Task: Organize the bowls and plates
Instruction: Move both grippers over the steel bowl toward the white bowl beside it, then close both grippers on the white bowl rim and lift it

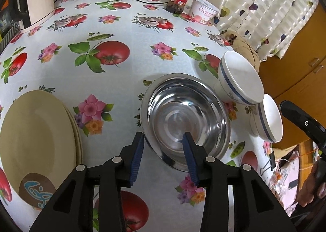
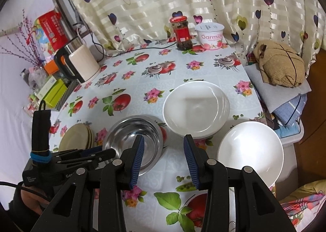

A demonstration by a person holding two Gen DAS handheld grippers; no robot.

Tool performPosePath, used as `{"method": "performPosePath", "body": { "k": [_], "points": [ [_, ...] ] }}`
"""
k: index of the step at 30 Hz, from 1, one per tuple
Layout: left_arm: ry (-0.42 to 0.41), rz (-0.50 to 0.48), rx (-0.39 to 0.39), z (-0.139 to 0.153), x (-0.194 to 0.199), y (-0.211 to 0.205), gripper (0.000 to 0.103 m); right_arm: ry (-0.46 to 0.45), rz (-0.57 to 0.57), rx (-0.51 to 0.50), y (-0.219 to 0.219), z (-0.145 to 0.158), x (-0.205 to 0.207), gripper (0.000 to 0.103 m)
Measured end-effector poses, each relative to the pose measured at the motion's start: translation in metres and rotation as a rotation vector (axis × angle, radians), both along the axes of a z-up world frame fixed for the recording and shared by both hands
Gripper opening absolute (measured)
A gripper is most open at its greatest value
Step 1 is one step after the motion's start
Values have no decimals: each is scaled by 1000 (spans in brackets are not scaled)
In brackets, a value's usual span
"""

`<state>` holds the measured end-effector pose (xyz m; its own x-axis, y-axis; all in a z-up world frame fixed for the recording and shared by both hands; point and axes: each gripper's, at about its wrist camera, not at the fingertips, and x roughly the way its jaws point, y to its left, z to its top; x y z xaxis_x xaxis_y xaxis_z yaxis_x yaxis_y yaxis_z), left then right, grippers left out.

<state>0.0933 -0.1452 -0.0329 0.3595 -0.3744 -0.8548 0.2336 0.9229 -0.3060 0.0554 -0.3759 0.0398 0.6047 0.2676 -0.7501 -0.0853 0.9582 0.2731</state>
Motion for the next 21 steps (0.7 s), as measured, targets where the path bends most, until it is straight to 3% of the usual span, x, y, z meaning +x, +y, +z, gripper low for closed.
{"method": "performPosePath", "body": {
  "k": [11, 21],
  "points": [
    [-48, 51, 21, 11, 3, 11, 41, 0, -7, 2, -6, 0, -1, 40],
    [-97, 60, -10, 38, 9, 10, 41, -8, -20, 3, -15, 4, 2, 40]
  ]
}}
